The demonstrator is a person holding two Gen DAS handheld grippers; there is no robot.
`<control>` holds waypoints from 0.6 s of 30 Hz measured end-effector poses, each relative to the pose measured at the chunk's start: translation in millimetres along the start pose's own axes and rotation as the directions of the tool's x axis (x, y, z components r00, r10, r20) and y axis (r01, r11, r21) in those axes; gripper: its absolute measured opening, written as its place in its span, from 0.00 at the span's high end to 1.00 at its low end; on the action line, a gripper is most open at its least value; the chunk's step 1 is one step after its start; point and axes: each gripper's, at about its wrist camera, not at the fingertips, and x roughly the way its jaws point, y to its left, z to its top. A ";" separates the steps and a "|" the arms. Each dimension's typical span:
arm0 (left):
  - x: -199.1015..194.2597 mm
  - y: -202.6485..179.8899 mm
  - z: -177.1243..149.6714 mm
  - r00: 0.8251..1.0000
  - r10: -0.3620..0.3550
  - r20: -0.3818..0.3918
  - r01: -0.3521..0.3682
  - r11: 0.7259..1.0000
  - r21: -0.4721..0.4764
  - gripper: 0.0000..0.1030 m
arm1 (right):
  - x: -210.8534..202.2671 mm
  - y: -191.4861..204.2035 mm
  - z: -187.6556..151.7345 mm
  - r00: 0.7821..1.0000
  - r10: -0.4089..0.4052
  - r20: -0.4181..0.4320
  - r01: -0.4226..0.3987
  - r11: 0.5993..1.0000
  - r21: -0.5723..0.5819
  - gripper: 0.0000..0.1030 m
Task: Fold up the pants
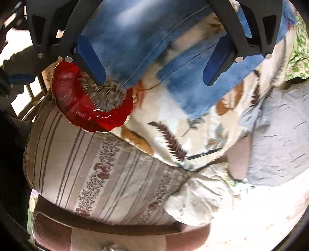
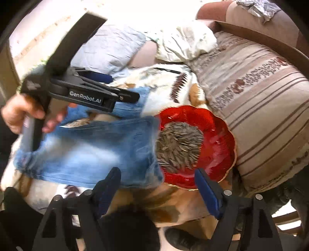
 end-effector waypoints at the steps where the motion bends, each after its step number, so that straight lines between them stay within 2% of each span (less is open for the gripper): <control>1: -7.3 9.0 -6.6 1.000 0.023 -0.013 -0.023 1.000 -0.006 0.03 | -2.1 0.8 -0.5 1.000 0.006 0.005 -0.006 1.000 -0.002 0.21; 4: -33.7 34.6 -31.8 0.996 0.090 -0.027 -0.090 0.996 -0.008 0.03 | -2.7 15.0 4.4 0.999 0.039 0.017 -0.038 0.998 -0.043 0.21; 6: -59.2 58.0 -57.4 0.987 0.152 -0.047 -0.153 0.988 -0.019 0.03 | -2.5 36.6 7.9 0.995 0.093 0.023 -0.090 0.992 -0.085 0.21; 9: -100.9 101.6 -107.2 0.961 0.252 -0.110 -0.260 0.963 -0.066 0.03 | -1.7 78.1 14.5 0.982 0.188 0.020 -0.181 0.968 -0.173 0.21; 11: -138.6 130.7 -148.9 0.931 0.323 -0.170 -0.343 0.933 -0.108 0.03 | 3.0 109.0 20.7 0.969 0.248 0.004 -0.240 0.940 -0.244 0.21; 13: -172.3 150.5 -185.2 0.900 0.379 -0.215 -0.412 0.901 -0.138 0.03 | 2.6 149.3 27.6 0.950 0.311 -0.025 -0.302 0.894 -0.330 0.21; 15: -212.1 168.0 -227.5 0.874 0.413 -0.257 -0.466 0.862 -0.200 0.03 | 3.8 197.3 30.8 0.918 0.389 -0.072 -0.382 0.823 -0.420 0.21; 18: -247.0 183.2 -285.6 0.865 0.399 -0.305 -0.486 0.816 -0.311 0.03 | 11.5 261.5 20.0 0.873 0.461 -0.158 -0.472 0.721 -0.508 0.21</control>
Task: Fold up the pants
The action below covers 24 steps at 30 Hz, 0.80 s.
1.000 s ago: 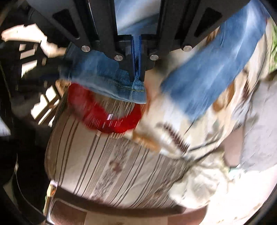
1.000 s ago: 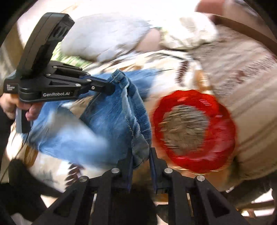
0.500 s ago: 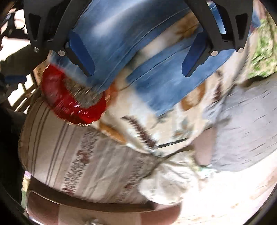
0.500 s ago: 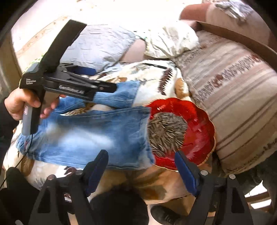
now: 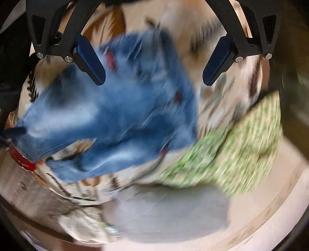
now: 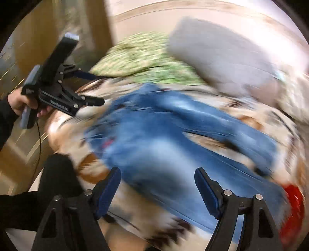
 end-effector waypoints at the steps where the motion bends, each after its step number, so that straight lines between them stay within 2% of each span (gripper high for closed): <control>1: 4.1 7.4 -12.2 1.000 0.001 -0.014 -0.001 1.000 -0.027 0.03 | 12.6 10.0 2.8 1.000 0.025 -0.015 -0.025 0.999 -0.022 0.21; 3: 16.9 17.3 -37.1 0.999 -0.013 -0.044 0.009 0.997 -0.074 0.02 | 45.6 36.0 8.9 0.995 0.086 -0.059 -0.090 0.994 -0.068 0.21; 6: 45.8 19.3 -62.5 0.996 -0.056 -0.066 0.047 0.991 -0.127 0.02 | 94.7 61.6 8.1 0.984 0.117 -0.135 -0.132 0.986 -0.102 0.21; 11: 91.3 7.8 -68.4 0.993 -0.105 -0.060 0.098 0.990 -0.106 0.04 | 163.5 72.3 -3.5 0.969 0.062 -0.239 -0.092 0.989 -0.117 0.21; 12: 103.4 2.6 -68.7 0.986 -0.151 -0.076 0.145 0.987 -0.072 0.28 | 175.1 75.9 -7.3 0.970 0.033 -0.241 -0.069 0.987 -0.144 0.20; 13: 117.6 -2.5 -69.3 0.976 -0.180 -0.122 0.177 0.983 -0.040 0.73 | 178.3 79.3 -8.9 0.977 0.011 -0.214 -0.050 0.982 -0.182 0.20; 14: 123.7 -3.7 -67.3 0.976 -0.177 -0.130 0.174 0.984 -0.037 0.72 | 180.6 85.5 -10.2 0.984 -0.011 -0.179 -0.032 0.971 -0.237 0.21; 15: 123.3 -1.8 -65.1 0.974 -0.188 -0.123 0.183 0.982 -0.046 0.81 | 182.5 89.2 -9.1 0.985 -0.024 -0.169 -0.021 0.966 -0.259 0.25; 16: 122.0 -0.2 -62.1 0.968 -0.215 -0.127 0.210 0.976 -0.053 0.91 | 183.2 89.3 -6.5 0.985 -0.025 -0.172 -0.018 0.968 -0.249 0.34; 17: 119.6 1.5 -59.1 0.959 -0.247 -0.136 0.240 0.969 -0.065 0.91 | 182.6 87.9 -2.4 0.985 -0.025 -0.169 -0.015 0.974 -0.227 0.45; 18: 115.4 2.0 -56.9 0.961 -0.239 -0.137 0.233 0.971 -0.056 0.92 | 180.3 86.2 2.7 0.987 -0.015 -0.160 -0.019 0.978 -0.207 0.67; 20: 101.6 5.0 -55.6 0.967 -0.222 -0.121 0.219 0.975 -0.042 0.92 | 175.7 84.6 9.1 0.988 0.006 -0.155 -0.033 0.985 -0.170 0.72; 24: 67.6 22.6 -68.5 0.973 -0.216 -0.081 0.209 0.974 -0.091 0.93 | 162.7 109.6 3.2 0.987 0.050 -0.151 -0.083 0.972 -0.221 0.78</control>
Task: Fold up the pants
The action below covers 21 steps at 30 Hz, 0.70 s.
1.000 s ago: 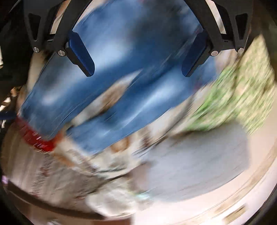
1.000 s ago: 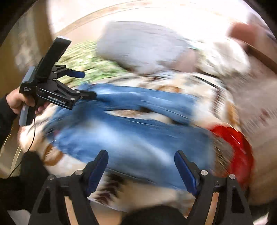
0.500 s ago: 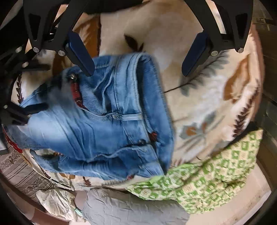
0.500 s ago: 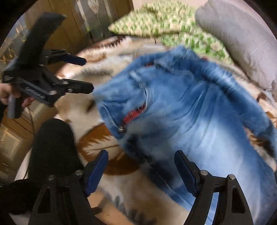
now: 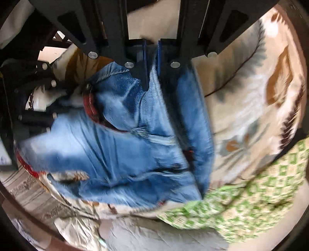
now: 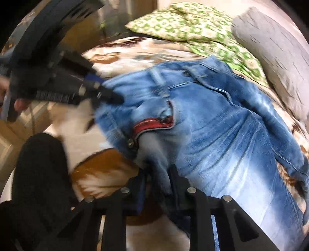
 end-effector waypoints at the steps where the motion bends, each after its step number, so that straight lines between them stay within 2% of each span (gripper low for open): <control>1: -10.9 3.1 -9.3 1.000 0.007 0.006 -0.007 1.000 -0.013 0.93 | -5.6 5.5 -1.0 1.000 0.022 0.004 -0.022 1.000 -0.011 0.79; 4: -18.9 8.5 -38.4 1.000 0.008 -0.022 -0.009 0.998 -0.066 0.92 | -13.5 29.5 -7.3 0.997 0.073 0.014 -0.072 0.995 -0.067 0.82; 6: -4.0 11.8 -46.9 0.997 0.021 -0.073 -0.026 0.998 -0.061 0.92 | -6.5 40.6 -11.8 0.996 0.089 0.004 -0.089 0.993 -0.080 0.82; 8: 8.5 8.0 -49.7 0.996 0.039 -0.086 -0.044 0.997 -0.058 0.90 | 2.2 43.6 -14.3 0.997 0.079 -0.016 -0.080 0.994 -0.076 0.82; 9: 9.5 7.6 -47.4 0.996 0.044 -0.080 -0.049 0.997 -0.064 0.82 | 3.6 43.3 -15.7 0.997 0.072 -0.019 -0.073 0.995 -0.068 0.81; 11: 1.7 7.1 -38.2 0.995 0.080 -0.053 -0.084 0.993 -0.078 0.55 | -1.6 42.0 -15.1 0.998 0.053 -0.019 -0.054 0.997 -0.063 0.72; 12: -9.7 7.3 -28.0 0.990 0.142 -0.013 -0.142 0.986 -0.084 0.26 | -4.7 38.6 -10.2 0.999 0.051 -0.013 -0.052 0.997 -0.064 0.56; 13: -16.7 9.4 -24.5 0.986 0.167 0.020 -0.164 0.982 -0.091 0.12 | -16.9 34.4 -9.5 0.998 0.056 0.010 -0.056 0.996 -0.065 0.25; 14: -27.1 12.0 -13.3 0.979 0.192 0.076 -0.182 0.977 -0.114 0.12 | -29.3 29.7 -8.5 0.998 0.055 0.042 -0.053 0.997 -0.059 0.15; 15: -34.7 15.3 1.5 0.978 0.176 0.115 -0.160 0.977 -0.139 0.12 | -43.3 23.4 -6.4 0.995 0.046 0.086 -0.042 0.998 -0.049 0.08; 17: -36.4 21.7 28.6 0.977 0.164 0.134 -0.140 0.975 -0.173 0.12 | -64.4 2.7 2.6 0.989 0.012 0.149 -0.008 1.000 -0.029 0.08; 21: -23.8 28.9 76.9 0.975 0.181 0.126 -0.157 0.971 -0.181 0.12 | -80.1 -55.8 25.8 0.977 -0.094 0.189 0.087 0.995 0.042 0.08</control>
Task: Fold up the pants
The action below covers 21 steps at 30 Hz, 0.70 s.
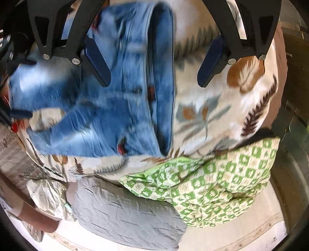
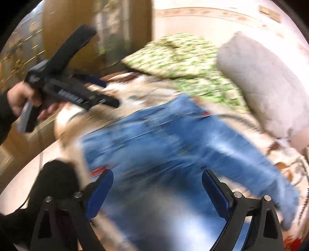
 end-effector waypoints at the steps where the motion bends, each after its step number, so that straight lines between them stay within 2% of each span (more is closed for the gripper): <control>1: 5.4 1.1 6.3 1.000 0.005 -0.007 -0.005 1.000 0.002 0.12 | 4.5 -20.8 9.7 1.000 -0.022 0.001 0.022 1.000 0.019 0.08; 3: 25.1 -0.3 31.2 0.999 0.023 -0.040 -0.023 1.000 -0.002 0.12 | 20.1 -55.9 27.6 0.998 -0.060 -0.026 0.061 0.997 0.043 0.08; 5: 46.8 1.9 53.8 0.998 0.010 -0.067 -0.012 1.000 -0.029 0.12 | 43.0 -84.0 48.6 0.993 -0.086 -0.080 0.092 0.993 0.068 0.08; 8: 78.3 9.1 78.4 0.995 -0.031 -0.099 0.021 0.994 -0.107 0.12 | 79.4 -122.6 70.5 0.991 -0.045 -0.128 0.065 0.986 0.154 0.08; 13: 150.0 18.1 110.7 0.983 -0.062 -0.176 0.028 0.982 -0.186 0.12 | 146.9 -150.3 93.1 0.977 -0.075 -0.199 0.101 0.987 0.126 0.08; 15: 175.3 16.8 114.2 0.973 -0.080 -0.214 0.039 0.981 -0.191 0.12 | 166.1 -155.3 98.4 0.976 -0.082 -0.204 0.105 0.989 0.106 0.08; 16: 186.8 15.6 112.6 0.969 -0.081 -0.234 0.039 0.983 -0.181 0.15 | 179.3 -157.8 100.2 0.972 -0.084 -0.219 0.108 0.989 0.100 0.08; 17: 192.6 14.4 110.6 0.966 -0.080 -0.247 0.037 0.984 -0.173 0.27 | 191.2 -159.9 99.2 0.966 -0.085 -0.244 0.112 0.989 0.100 0.08; 18: 202.5 12.8 106.7 0.961 -0.074 -0.267 0.035 0.988 -0.151 0.49 | 206.1 -161.9 96.8 0.955 -0.083 -0.284 0.117 0.988 0.104 0.10; 19: 202.1 9.9 105.2 0.968 -0.051 -0.244 0.027 0.994 -0.102 0.55 | 223.7 -162.5 90.7 0.937 -0.080 -0.339 0.120 0.988 0.101 0.12; 20: 198.2 10.0 105.0 0.972 -0.050 -0.228 0.032 0.996 -0.082 0.63 | 233.2 -162.4 85.6 0.933 -0.068 -0.354 0.112 0.988 0.107 0.12; 21: 193.7 14.0 104.9 0.974 -0.067 -0.218 0.047 0.994 -0.095 0.74 | 232.7 -164.0 85.2 0.943 -0.067 -0.327 0.112 0.986 0.122 0.16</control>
